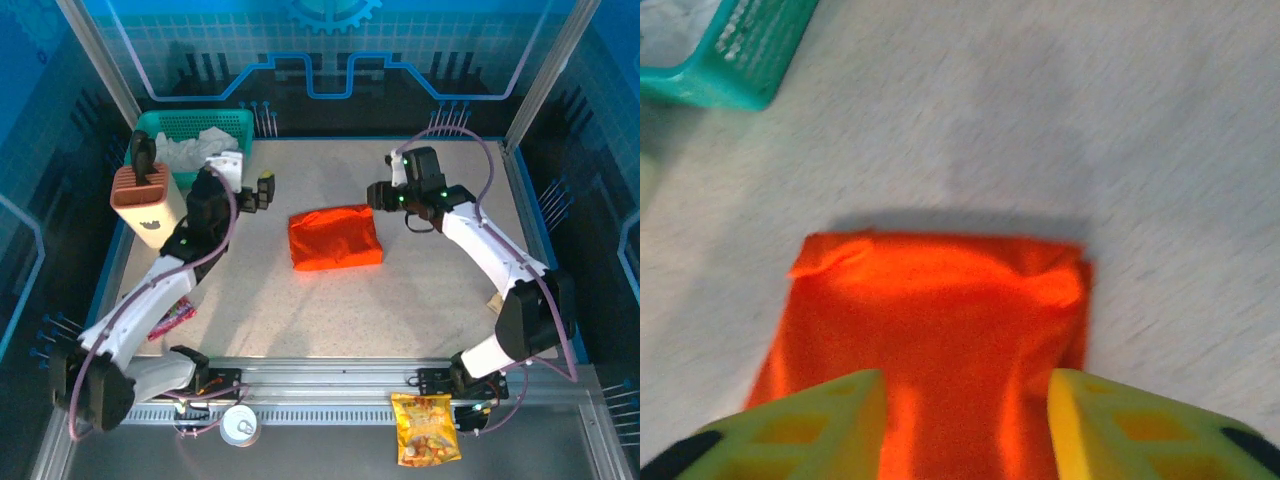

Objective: Fold and stack the t-shirts

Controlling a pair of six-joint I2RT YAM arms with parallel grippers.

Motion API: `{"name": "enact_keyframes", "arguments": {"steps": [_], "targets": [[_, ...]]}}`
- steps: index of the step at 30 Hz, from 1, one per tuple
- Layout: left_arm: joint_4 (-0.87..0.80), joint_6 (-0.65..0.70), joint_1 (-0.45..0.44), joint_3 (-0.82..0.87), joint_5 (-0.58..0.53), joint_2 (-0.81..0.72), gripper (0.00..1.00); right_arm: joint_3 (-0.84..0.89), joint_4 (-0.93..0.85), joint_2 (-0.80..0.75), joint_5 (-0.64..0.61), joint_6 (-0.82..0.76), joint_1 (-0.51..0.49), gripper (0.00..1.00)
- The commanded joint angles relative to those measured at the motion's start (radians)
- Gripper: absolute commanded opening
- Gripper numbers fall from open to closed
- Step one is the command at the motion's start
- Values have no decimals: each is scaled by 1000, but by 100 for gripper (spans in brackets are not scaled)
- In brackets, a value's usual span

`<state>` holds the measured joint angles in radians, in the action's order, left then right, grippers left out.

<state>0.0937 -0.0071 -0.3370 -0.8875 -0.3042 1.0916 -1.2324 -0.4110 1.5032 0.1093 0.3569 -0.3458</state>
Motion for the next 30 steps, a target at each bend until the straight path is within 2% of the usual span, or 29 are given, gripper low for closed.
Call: {"name": "enact_keyframes", "arguments": {"steps": [1,4,6,7,8,9,10,11,13,20,30], "targets": [[-134,-197,7,46,161,-59,99,83,9,8,203,168,4,40],[-256,-295,6,22,249,-4,99,110,36,55,214,204,-8,30],[-308,-330,3,4,297,66,91,108,56,99,220,224,-13,23],[-328,-350,0,-8,324,109,84,106,79,124,228,236,-15,19],[-335,-362,-3,-18,353,146,73,106,101,143,234,249,-16,15],[-340,-376,-11,-29,371,189,52,105,123,169,240,264,-17,11],[-335,-389,-22,-37,377,229,22,104,141,194,243,276,-17,9],[-325,-399,-32,-41,374,259,0,103,154,212,241,284,-20,6],[-301,-416,-53,-54,370,322,0,94,169,257,239,296,-22,0],[-253,-429,-95,-130,354,488,0,52,174,372,216,289,-22,0],[-154,-456,-109,-239,454,737,0,-21,135,464,185,269,-14,0]]}}
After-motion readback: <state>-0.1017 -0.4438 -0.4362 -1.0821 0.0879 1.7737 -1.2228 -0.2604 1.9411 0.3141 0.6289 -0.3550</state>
